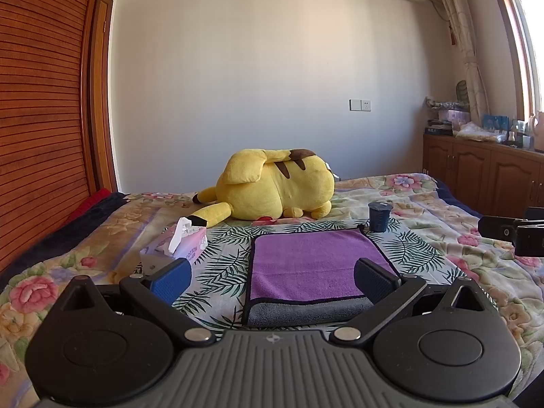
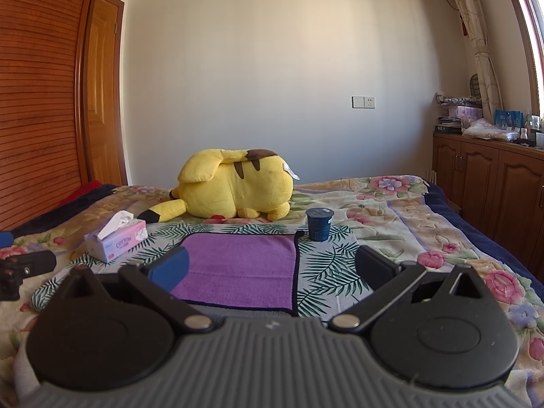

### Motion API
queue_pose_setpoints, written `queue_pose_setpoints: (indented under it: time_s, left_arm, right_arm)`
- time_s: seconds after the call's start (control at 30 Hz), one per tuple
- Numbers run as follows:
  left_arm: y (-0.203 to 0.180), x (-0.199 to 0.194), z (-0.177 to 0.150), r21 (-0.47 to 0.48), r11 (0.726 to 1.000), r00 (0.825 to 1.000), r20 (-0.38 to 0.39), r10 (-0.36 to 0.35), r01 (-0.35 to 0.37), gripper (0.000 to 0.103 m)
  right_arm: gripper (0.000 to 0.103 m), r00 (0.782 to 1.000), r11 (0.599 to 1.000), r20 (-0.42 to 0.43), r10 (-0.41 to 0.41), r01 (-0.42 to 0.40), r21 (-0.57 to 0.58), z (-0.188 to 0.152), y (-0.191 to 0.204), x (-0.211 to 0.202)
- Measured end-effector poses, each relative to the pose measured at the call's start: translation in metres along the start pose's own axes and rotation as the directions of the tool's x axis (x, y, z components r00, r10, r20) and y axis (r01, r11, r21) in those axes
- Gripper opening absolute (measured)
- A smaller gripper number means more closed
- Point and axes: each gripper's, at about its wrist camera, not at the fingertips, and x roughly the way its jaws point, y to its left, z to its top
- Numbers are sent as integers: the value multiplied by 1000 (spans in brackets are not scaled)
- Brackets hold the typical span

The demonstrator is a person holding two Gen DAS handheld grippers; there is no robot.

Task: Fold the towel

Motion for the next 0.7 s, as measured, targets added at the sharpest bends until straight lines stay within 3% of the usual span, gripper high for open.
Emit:
queue_pose_setpoints:
  time_s: [0.7]
  left_arm:
    - [2, 1, 2, 0, 1000, 1000, -1, 1, -1, 87]
  right_arm:
    - [103, 1000, 1000, -1, -1, 1, -1, 0, 1, 0]
